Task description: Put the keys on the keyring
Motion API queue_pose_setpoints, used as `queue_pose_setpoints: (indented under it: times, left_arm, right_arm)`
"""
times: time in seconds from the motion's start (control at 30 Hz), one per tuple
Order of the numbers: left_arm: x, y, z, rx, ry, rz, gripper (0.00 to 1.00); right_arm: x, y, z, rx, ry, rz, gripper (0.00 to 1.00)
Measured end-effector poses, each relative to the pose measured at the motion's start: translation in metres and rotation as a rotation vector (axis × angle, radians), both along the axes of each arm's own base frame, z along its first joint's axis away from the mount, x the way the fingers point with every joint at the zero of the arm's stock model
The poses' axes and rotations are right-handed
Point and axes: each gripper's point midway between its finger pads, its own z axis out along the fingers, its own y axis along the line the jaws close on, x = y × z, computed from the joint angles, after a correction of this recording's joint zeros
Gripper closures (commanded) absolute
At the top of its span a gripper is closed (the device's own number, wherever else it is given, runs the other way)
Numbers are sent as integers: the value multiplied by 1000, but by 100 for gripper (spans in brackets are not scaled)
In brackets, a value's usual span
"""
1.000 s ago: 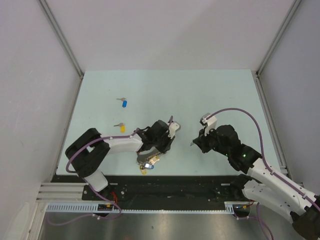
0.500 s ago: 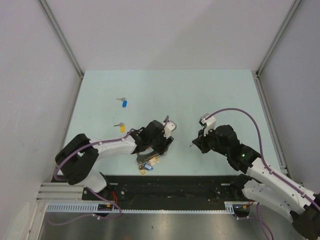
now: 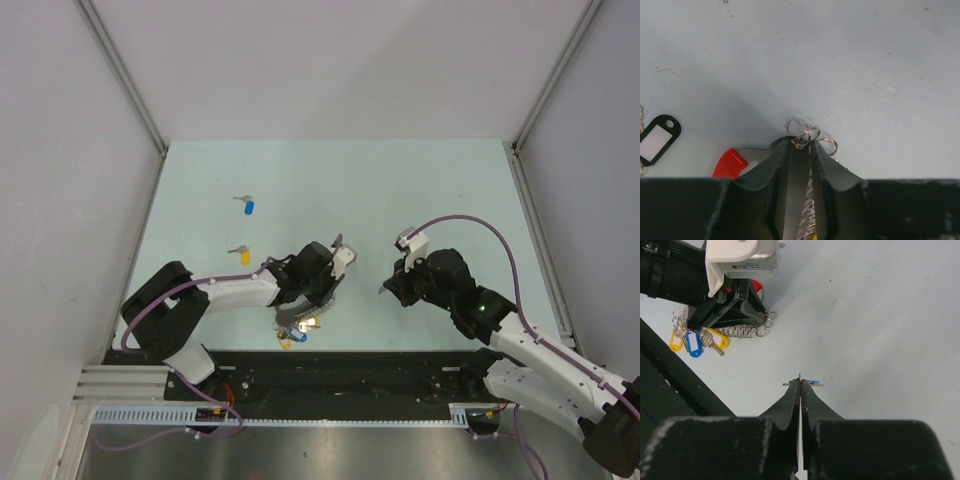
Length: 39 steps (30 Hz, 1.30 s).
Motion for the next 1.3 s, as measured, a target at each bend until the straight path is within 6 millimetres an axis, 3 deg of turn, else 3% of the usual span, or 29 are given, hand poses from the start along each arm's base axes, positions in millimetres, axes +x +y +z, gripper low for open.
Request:
queue_pose_setpoints:
  times: [0.07, 0.17, 0.43, 0.5, 0.63, 0.67, 0.83, 1.0, 1.2, 1.3]
  left_arm:
    - [2, -3, 1, -3, -1, 0, 89]
    - [5, -6, 2, -12, -10, -2, 97]
    - [1, -11, 5, -10, -27, -15, 100]
    - [-3, -15, 7, -8, -42, -27, 87]
    - [-17, -22, 12, -6, -72, -60, 78]
    - [-21, -23, 11, -4, -76, -69, 71]
    - [-43, -20, -1, 22, -66, -108, 64]
    - [-58, -22, 7, -18, -65, -132, 55]
    - [-39, -22, 48, -107, -173, -64, 48]
    - [-21, -18, 55, -105, -207, -16, 48]
  right_arm:
    - [0, 0, 0, 0, 0, 0, 100]
    - [0, 0, 0, -1, 0, 0, 100]
    - [-1, -1, 4, 9, -13, 0, 100]
    - [-2, -1, 5, 12, -15, 2, 100]
    - [-3, 0, 5, 9, -15, 5, 100]
    - [-4, 0, 5, 7, -15, 6, 100]
    - [-5, -1, 3, 1, -9, 6, 100]
    - [-6, -3, -1, -9, -4, 0, 100]
    - [-5, -7, -1, -11, -15, -17, 100]
    - [-3, -8, 1, -12, -23, -26, 100]
